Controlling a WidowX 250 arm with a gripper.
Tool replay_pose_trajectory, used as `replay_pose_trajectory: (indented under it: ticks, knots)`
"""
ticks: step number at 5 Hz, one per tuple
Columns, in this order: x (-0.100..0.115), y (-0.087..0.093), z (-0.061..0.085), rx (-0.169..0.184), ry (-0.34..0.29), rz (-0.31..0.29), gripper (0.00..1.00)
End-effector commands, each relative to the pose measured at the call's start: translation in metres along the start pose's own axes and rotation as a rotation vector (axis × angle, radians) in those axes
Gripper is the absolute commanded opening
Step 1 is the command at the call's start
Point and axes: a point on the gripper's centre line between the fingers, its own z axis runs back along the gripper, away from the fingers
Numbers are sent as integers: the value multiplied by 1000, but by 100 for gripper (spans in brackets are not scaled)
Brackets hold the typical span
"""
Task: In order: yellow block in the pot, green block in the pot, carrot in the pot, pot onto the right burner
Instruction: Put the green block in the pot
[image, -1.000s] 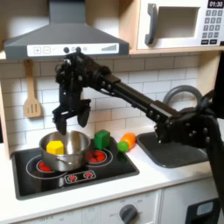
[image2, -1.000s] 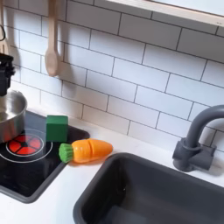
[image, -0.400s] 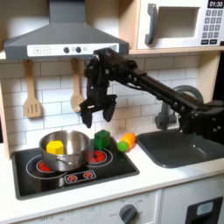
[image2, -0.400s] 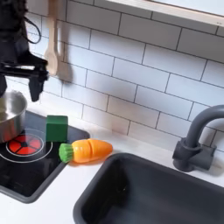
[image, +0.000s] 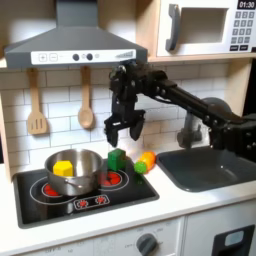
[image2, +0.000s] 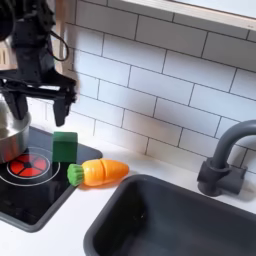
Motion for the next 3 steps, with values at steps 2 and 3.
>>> replay_pose_trajectory:
  ticks: [2, 3]
  knots:
    - [4, -4, -20, 34, -27, 263, 100]
    - [9, 3, -22, 27, -22, 284, 100]
